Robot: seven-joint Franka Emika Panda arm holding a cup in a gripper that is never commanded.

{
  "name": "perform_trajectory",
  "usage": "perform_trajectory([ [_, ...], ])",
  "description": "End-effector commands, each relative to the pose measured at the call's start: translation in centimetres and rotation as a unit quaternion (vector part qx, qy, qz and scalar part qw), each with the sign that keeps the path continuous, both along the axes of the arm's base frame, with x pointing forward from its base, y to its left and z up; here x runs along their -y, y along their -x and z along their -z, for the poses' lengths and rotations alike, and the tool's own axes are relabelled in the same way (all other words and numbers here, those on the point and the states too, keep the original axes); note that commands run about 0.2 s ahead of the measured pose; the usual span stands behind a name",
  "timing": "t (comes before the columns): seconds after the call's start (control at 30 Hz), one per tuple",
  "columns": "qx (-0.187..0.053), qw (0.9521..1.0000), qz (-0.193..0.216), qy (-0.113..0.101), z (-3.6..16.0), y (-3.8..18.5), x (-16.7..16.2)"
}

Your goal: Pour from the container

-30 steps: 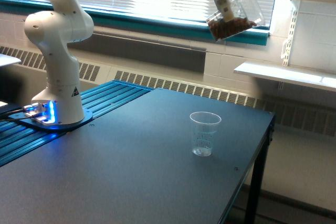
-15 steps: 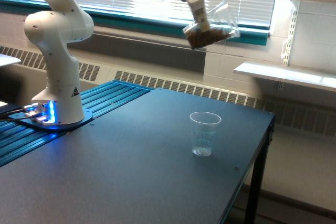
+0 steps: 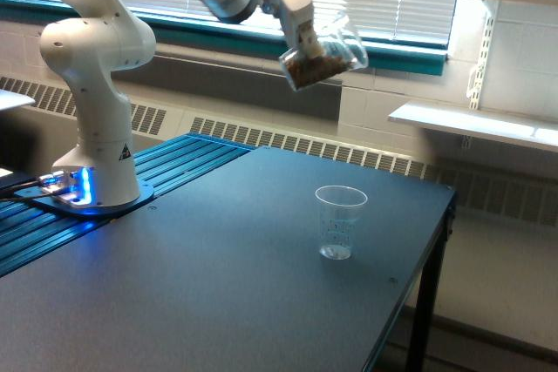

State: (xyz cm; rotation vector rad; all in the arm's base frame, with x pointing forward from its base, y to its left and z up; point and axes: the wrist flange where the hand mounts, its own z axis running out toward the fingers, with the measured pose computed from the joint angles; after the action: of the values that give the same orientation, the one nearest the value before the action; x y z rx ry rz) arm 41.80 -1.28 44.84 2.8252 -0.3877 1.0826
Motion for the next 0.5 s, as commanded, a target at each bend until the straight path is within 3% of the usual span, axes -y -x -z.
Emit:
perform_trajectory([
  [0.03,-0.01,0.9988,0.037,-0.031,3.4,2.3,-1.4],
  [0.23,-0.059,0.9979,0.025,-0.009,8.1,4.9,-2.7],
  [0.4,-0.109,0.9934,0.032,-0.01,12.2,7.2,-3.1],
  [0.5,-0.111,0.9931,0.035,-0.011,12.1,6.6,-3.3],
])
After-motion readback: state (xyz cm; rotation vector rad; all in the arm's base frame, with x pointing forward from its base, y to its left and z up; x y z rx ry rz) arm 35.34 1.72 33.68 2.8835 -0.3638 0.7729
